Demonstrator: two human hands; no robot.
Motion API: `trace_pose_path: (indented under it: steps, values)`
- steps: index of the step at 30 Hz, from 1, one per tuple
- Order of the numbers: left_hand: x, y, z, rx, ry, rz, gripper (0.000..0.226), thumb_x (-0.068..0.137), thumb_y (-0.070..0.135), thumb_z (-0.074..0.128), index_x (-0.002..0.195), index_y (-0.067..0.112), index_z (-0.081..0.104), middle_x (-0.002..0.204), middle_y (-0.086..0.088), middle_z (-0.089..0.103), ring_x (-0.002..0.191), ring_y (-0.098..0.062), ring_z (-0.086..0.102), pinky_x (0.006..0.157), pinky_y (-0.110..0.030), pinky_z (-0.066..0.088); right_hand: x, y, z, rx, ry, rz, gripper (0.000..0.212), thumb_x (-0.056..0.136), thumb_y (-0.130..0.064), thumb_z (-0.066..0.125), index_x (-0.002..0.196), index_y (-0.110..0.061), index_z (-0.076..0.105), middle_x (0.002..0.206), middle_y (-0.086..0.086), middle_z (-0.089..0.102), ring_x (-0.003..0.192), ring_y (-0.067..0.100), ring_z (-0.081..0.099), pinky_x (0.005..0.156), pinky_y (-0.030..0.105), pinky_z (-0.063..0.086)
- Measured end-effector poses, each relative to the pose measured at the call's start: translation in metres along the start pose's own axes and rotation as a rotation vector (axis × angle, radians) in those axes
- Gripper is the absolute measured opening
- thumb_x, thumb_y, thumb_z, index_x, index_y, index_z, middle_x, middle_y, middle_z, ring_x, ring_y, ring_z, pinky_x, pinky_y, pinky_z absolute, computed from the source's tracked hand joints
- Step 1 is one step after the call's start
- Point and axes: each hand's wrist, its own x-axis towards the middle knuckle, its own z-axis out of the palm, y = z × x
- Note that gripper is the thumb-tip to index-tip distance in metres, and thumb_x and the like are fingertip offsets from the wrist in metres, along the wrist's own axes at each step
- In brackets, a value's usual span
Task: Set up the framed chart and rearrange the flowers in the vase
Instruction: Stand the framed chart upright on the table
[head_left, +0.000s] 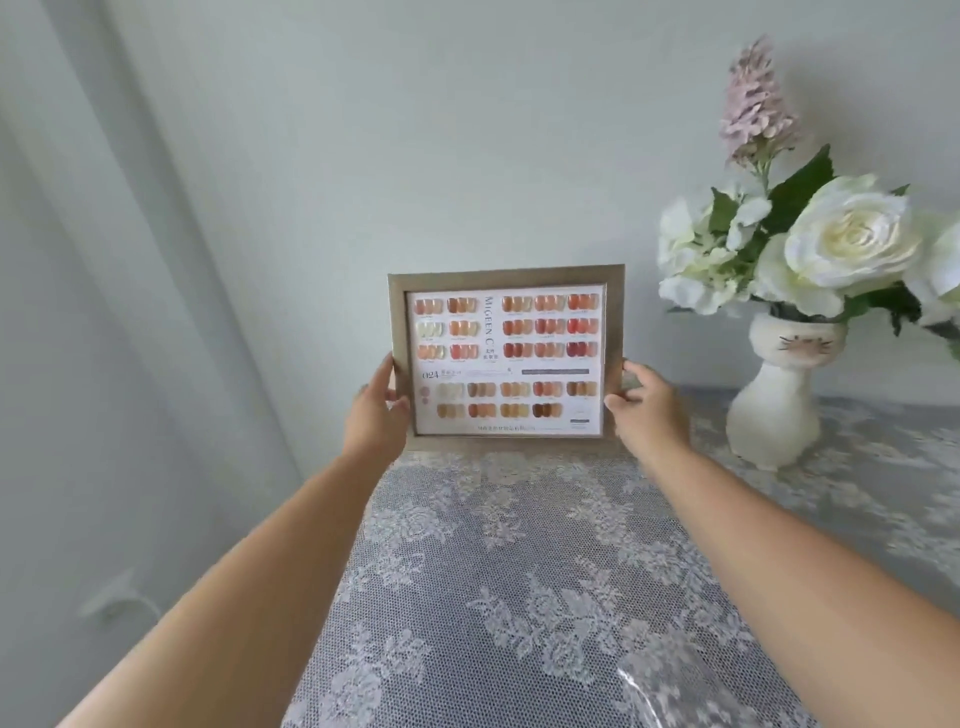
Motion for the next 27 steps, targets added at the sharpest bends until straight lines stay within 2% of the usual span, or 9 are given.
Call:
trace_pose_path:
  steps: [4, 9, 11, 14, 16, 20, 24, 27]
  values:
    - [0.034, 0.007, 0.012, 0.004, -0.006, 0.003, 0.062, 0.098, 0.010, 0.046, 0.152, 0.033, 0.026, 0.126, -0.007, 0.060, 0.107, -0.029, 0.061, 0.088, -0.049, 0.055, 0.030, -0.004, 0.017, 0.008, 0.022, 0.036, 0.054, 0.089, -0.006, 0.062, 0.137, -0.026, 0.049, 0.080, -0.012, 0.062, 0.075, 0.023, 0.066, 0.074, 0.047, 0.058]
    - [0.057, 0.009, 0.030, 0.018, -0.007, 0.024, 0.054, 0.096, 0.008, 0.043, 0.144, 0.031, 0.037, 0.120, -0.007, 0.060, 0.106, -0.029, 0.061, 0.087, -0.044, 0.055, 0.052, 0.003, 0.026, -0.017, 0.058, 0.079, 0.055, 0.090, -0.008, 0.061, 0.139, -0.027, 0.047, 0.077, -0.014, 0.056, 0.073, 0.020, 0.061, 0.077, 0.049, 0.057]
    - [0.066, 0.009, 0.038, 0.020, -0.014, 0.016, 0.054, 0.095, 0.008, 0.041, 0.143, 0.030, 0.038, 0.121, -0.008, 0.060, 0.104, -0.028, 0.059, 0.084, -0.041, 0.054, 0.062, 0.004, 0.031, -0.027, 0.070, 0.097, 0.054, 0.089, -0.009, 0.061, 0.138, -0.027, 0.049, 0.077, -0.015, 0.054, 0.080, 0.021, 0.063, 0.078, 0.046, 0.056]
    - [0.086, 0.012, 0.047, 0.030, -0.021, 0.010, 0.052, 0.093, 0.006, 0.039, 0.141, 0.028, 0.039, 0.123, -0.010, 0.059, 0.097, -0.026, 0.057, 0.074, -0.034, 0.048, 0.077, 0.005, 0.040, -0.017, 0.126, 0.115, 0.053, 0.089, -0.010, 0.061, 0.138, -0.028, 0.049, 0.075, -0.017, 0.053, 0.069, 0.010, 0.059, 0.056, 0.027, 0.047]
    - [0.100, 0.014, 0.050, 0.035, -0.030, 0.013, 0.055, 0.094, 0.006, 0.039, 0.143, 0.031, 0.037, 0.123, -0.010, 0.056, 0.092, -0.024, 0.055, 0.075, -0.034, 0.049, 0.084, 0.007, 0.045, -0.024, 0.138, 0.113, 0.054, 0.090, -0.011, 0.062, 0.139, -0.028, 0.049, 0.075, -0.019, 0.051, 0.064, 0.004, 0.054, 0.048, 0.021, 0.039]
    - [0.118, 0.016, 0.060, 0.045, -0.062, 0.025, 0.056, 0.096, 0.009, 0.039, 0.145, 0.033, 0.034, 0.124, -0.011, 0.054, 0.092, -0.025, 0.054, 0.081, -0.039, 0.054, 0.101, 0.011, 0.049, -0.030, 0.147, 0.135, 0.054, 0.089, -0.010, 0.062, 0.138, -0.028, 0.049, 0.075, -0.019, 0.052, 0.065, 0.002, 0.054, 0.047, 0.019, 0.037]
    - [0.128, 0.014, 0.074, 0.030, -0.055, 0.042, 0.056, 0.095, 0.008, 0.038, 0.145, 0.034, 0.034, 0.124, -0.009, 0.054, 0.093, -0.022, 0.054, 0.073, -0.034, 0.049, 0.118, 0.016, 0.051, -0.032, 0.158, 0.141, 0.055, 0.088, -0.009, 0.063, 0.139, -0.027, 0.049, 0.088, -0.008, 0.062, 0.070, 0.007, 0.056, 0.052, 0.020, 0.039]
    - [0.134, 0.014, 0.081, 0.038, -0.085, 0.030, 0.057, 0.096, 0.010, 0.038, 0.147, 0.033, 0.031, 0.126, -0.010, 0.053, 0.097, -0.026, 0.054, 0.079, -0.037, 0.051, 0.125, 0.019, 0.052, -0.051, 0.159, 0.155, 0.056, 0.087, -0.008, 0.064, 0.138, -0.027, 0.050, 0.076, -0.015, 0.056, 0.069, 0.008, 0.057, 0.056, 0.025, 0.048]
